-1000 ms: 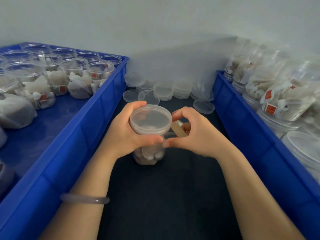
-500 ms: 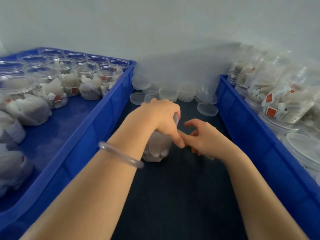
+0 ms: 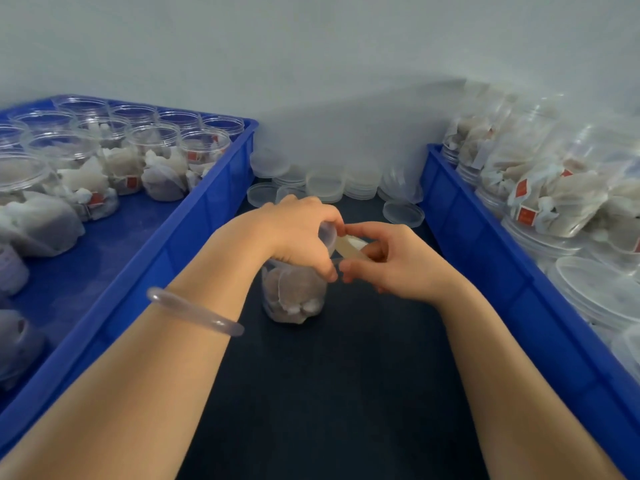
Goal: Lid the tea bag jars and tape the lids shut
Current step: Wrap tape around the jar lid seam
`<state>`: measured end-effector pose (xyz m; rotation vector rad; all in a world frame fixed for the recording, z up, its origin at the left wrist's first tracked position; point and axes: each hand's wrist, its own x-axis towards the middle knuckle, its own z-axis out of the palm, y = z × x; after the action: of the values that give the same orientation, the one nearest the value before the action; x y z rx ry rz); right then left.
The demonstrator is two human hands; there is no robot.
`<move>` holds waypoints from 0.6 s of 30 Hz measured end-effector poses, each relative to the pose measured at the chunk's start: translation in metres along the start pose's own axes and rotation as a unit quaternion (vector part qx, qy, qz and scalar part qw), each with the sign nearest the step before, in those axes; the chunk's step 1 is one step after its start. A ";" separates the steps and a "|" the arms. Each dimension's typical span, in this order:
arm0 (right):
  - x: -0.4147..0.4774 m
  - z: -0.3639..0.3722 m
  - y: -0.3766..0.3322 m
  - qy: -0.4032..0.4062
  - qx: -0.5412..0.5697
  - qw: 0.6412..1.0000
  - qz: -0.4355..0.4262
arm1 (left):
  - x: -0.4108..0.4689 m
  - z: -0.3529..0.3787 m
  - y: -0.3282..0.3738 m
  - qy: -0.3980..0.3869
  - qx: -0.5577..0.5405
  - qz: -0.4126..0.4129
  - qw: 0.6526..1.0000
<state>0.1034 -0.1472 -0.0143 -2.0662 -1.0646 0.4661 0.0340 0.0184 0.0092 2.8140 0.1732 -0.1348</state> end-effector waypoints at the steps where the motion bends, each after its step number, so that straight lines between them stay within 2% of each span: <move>1: 0.000 0.001 0.000 0.015 -0.026 1.000 -0.007 | -0.002 -0.001 0.000 -0.004 0.007 -0.002 1.000; 5: -0.007 0.006 0.004 0.084 -0.060 0.995 -0.012 | -0.006 -0.001 -0.003 -0.001 0.031 -0.024 0.999; 9: -0.011 0.009 0.007 0.140 -0.059 0.988 -0.031 | -0.008 0.004 -0.003 0.022 0.049 -0.009 0.999; 18: 0.014 0.007 0.010 0.095 -0.015 0.995 -0.029 | -0.010 0.007 -0.006 0.057 0.006 0.041 0.998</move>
<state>0.1128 -0.1365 -0.0259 -2.0533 -1.0196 0.2213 0.0230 0.0213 0.0020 2.8362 0.0822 0.0433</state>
